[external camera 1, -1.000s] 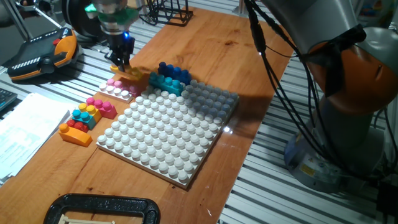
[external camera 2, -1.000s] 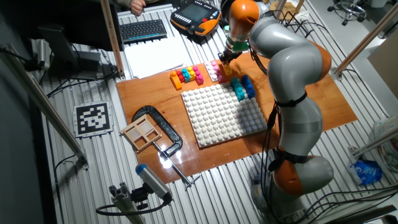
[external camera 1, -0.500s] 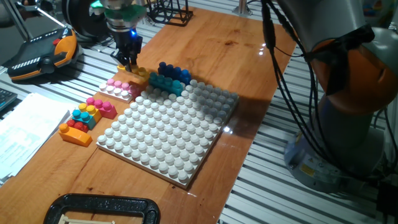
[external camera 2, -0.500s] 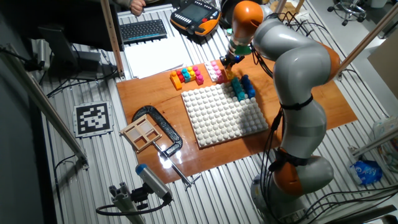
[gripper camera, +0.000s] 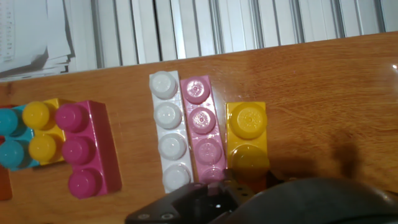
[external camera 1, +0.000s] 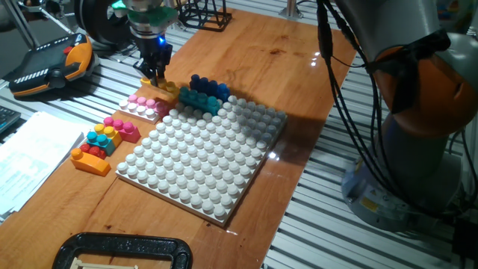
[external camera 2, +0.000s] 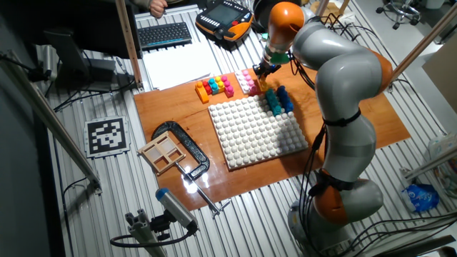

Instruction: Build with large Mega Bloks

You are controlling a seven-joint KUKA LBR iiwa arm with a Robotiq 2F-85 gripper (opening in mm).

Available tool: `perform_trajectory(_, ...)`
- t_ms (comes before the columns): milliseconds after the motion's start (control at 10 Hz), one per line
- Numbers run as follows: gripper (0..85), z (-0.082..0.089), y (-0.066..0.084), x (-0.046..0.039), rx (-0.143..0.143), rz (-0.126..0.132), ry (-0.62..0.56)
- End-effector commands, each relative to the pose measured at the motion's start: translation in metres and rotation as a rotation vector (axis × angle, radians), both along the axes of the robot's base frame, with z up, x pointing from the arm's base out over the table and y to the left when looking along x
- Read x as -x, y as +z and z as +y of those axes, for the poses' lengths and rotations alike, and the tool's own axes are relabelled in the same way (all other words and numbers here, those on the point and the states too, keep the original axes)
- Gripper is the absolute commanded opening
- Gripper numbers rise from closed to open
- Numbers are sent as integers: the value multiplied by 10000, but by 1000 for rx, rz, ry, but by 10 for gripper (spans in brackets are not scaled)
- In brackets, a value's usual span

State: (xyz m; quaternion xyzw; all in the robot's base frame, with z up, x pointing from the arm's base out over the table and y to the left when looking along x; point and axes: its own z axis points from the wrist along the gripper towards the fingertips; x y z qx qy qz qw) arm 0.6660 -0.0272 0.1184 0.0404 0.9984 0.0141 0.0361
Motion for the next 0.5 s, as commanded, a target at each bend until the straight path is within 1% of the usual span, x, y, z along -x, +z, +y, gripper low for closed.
perform_trajectory(0, 0, 1, -2, 1, 14, -1, -4)
perform_trajectory(100, 0, 1, -2, 1, 37, -7, -9)
perform_trajectory(200, 0, 1, -2, 1, 43, 4, -12)
perform_trajectory(300, 0, 1, -2, 1, 46, 7, -25)
perform_trajectory(400, 0, 1, -2, 1, 45, 2, -47)
